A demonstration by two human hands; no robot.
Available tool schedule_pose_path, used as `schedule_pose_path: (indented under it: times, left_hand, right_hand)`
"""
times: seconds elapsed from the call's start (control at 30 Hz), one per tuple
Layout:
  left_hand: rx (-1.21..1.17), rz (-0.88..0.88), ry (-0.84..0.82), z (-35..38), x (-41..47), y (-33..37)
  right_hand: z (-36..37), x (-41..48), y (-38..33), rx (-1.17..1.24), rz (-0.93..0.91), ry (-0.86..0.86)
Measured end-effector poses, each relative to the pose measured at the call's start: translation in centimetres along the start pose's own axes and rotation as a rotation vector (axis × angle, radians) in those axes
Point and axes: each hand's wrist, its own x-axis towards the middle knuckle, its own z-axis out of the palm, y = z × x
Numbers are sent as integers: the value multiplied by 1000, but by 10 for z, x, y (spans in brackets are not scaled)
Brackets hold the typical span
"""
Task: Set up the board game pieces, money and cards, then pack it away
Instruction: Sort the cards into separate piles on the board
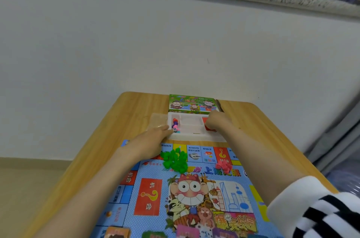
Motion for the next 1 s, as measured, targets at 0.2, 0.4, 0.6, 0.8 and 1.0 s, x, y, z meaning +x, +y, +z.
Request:
schedule_pose_path:
  times: [0.2,0.4,0.6,0.8,1.0]
  left_hand:
    - [12,-4,-5,0,1,1]
    - [30,-9,-8,-5,-2,4]
    - [41,-9,-10,-5,-3,5]
    - [44,-10,-14,-5,-1,4]
    - [51,-19,-28,-4,-1,2]
  right_hand:
    - [-7,1,-2,92,74,-68]
    - [-11,1,-3,81,68,-64]
    - [-21,-2,-1,18,40,-154]
    - [-23,4,2,223,115,-219]
    - [-15,4,5,508,184,-122]
